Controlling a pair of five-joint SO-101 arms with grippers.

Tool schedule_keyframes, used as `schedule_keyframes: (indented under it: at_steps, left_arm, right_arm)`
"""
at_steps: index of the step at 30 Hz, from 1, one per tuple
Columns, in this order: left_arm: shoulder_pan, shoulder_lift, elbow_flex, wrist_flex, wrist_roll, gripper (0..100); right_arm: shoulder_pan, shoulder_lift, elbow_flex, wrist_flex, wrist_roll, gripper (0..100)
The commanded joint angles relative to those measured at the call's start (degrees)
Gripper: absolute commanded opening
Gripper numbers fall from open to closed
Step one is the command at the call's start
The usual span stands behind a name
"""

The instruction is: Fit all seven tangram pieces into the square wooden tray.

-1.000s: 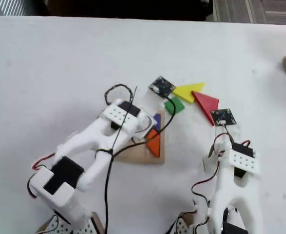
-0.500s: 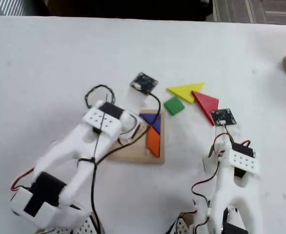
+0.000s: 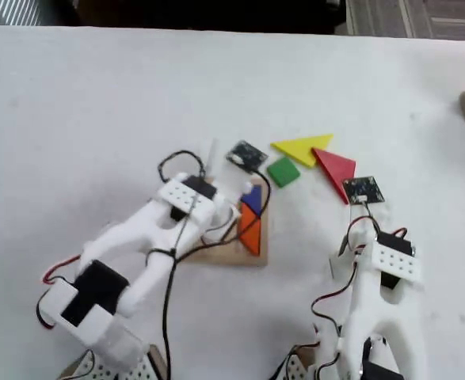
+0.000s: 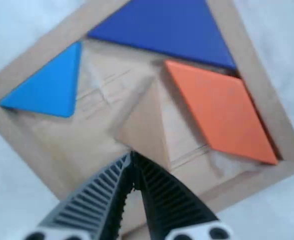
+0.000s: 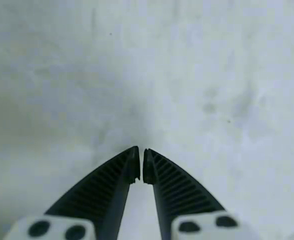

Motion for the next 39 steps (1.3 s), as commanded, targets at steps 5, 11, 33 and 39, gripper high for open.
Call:
schedule_keyframes:
  at_steps: [5,11,33,39]
  left_arm:
    - [3.38,-0.75,-2.55,0.09,0.97,2]
    - [3.03,-0.92,-2.55,0.79,0.62,2]
    - [-4.18,-0.31,-3.60,-6.68,1.14,2]
    - [-2.68,3.21,-7.30,-6.33,10.55,2]
  right_arm:
    - [0.22,-1.54,-0.18,-0.84,0.70,1.8]
    - [0.22,-1.54,-0.18,-1.54,0.70,1.9]
    - [0.31,-2.07,0.79,-0.75,0.70,1.8]
    - [0.31,-2.07,0.70,-0.84,0.70,1.8]
